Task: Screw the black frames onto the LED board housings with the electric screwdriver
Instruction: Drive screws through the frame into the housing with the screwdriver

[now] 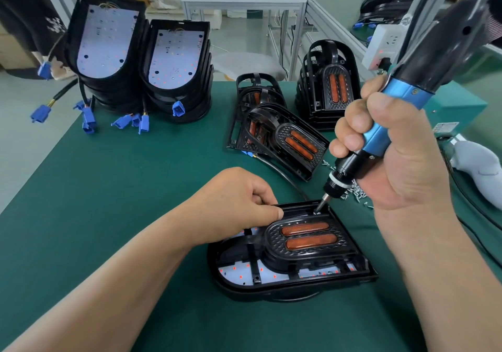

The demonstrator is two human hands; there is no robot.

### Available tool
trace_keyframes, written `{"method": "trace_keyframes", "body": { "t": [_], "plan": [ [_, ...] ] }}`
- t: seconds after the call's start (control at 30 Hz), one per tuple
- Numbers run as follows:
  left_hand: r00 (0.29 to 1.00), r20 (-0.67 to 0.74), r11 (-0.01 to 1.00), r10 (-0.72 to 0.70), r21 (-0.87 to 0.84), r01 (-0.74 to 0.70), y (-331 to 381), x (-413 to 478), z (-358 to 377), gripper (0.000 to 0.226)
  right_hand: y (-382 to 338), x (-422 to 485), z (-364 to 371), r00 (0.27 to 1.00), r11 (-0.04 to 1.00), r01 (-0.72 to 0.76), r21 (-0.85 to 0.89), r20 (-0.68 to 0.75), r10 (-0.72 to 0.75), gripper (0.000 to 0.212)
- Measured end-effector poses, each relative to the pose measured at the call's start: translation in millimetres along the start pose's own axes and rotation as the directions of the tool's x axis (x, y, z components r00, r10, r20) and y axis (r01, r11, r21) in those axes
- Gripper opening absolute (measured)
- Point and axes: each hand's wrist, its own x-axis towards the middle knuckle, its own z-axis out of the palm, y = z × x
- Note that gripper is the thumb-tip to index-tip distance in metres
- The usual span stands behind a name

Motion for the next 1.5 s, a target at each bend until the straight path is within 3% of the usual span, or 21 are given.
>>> {"method": "trace_keyframes", "body": {
  "t": [0.33, 0.43, 0.5, 0.6, 0.7, 0.77, 0.83, 0.9, 1.17, 1.5],
  "plan": [
    [1.0, -0.019, 1.0, 0.008, 0.005, -0.008, -0.5, 0.3, 0.3, 0.016, 2.7, -3.0, -2.9, 0.995, 0.999, 0.039, -0.003, 0.095, -0.038, 0.014],
    [1.0, -0.012, 1.0, 0.022, 0.007, -0.022, -1.6, 0.8, 1.0, 0.016, 2.1, -2.3, -5.0, 0.99, 0.996, 0.073, 0.041, 0.118, -0.077, 0.032],
    [0.999, -0.035, 1.0, 0.023, -0.012, -0.024, -2.6, 1.7, 2.0, 0.016, 1.7, -0.6, -7.0, 0.991, 0.988, 0.105, 0.116, 0.066, -0.114, 0.035],
    [0.999, -0.048, 0.996, 0.021, -0.088, -0.025, -0.6, 2.6, 1.3, 0.014, 1.1, 2.7, -12.0, 0.982, 0.961, 0.181, 0.209, -0.084, -0.167, 0.009],
    [0.994, -0.104, 0.99, 0.03, -0.136, -0.044, 2.4, 5.0, 1.9, 0.025, 5.3, 5.1, -15.1, 0.965, 0.935, 0.207, 0.288, -0.218, -0.146, 0.011],
    [0.984, -0.151, 0.933, -0.097, -0.358, 0.037, 2.4, 8.9, 2.5, 0.025, 10.2, 6.3, -14.5, 0.948, 0.926, 0.22, 0.309, -0.293, -0.127, 0.008],
    [0.96, -0.1, 0.747, -0.26, -0.652, 0.134, 2.9, 13.5, 1.4, 0.021, 14.7, 7.2, -13.4, 0.933, 0.92, 0.228, 0.318, -0.343, -0.112, 0.005],
    [0.944, -0.041, 0.613, -0.327, -0.77, 0.179, 1.6, 16.5, -0.5, 0.025, 17.9, 7.8, -12.5, 0.925, 0.914, 0.231, 0.333, -0.366, -0.101, 0.006],
    [0.966, 0.076, 0.56, -0.249, -0.802, 0.208, -4.9, 16.4, -6.0, 0.012, 24.4, 8.8, -6.6, 0.921, 0.92, 0.197, 0.338, -0.385, -0.056, 0.008],
    [0.976, 0.124, 0.524, -0.182, -0.827, 0.203, -8.6, 16.9, -8.0, 0.022, 25.0, 15.6, -4.2, 0.905, 0.927, 0.175, 0.331, -0.425, -0.019, 0.006]
  ]
}}
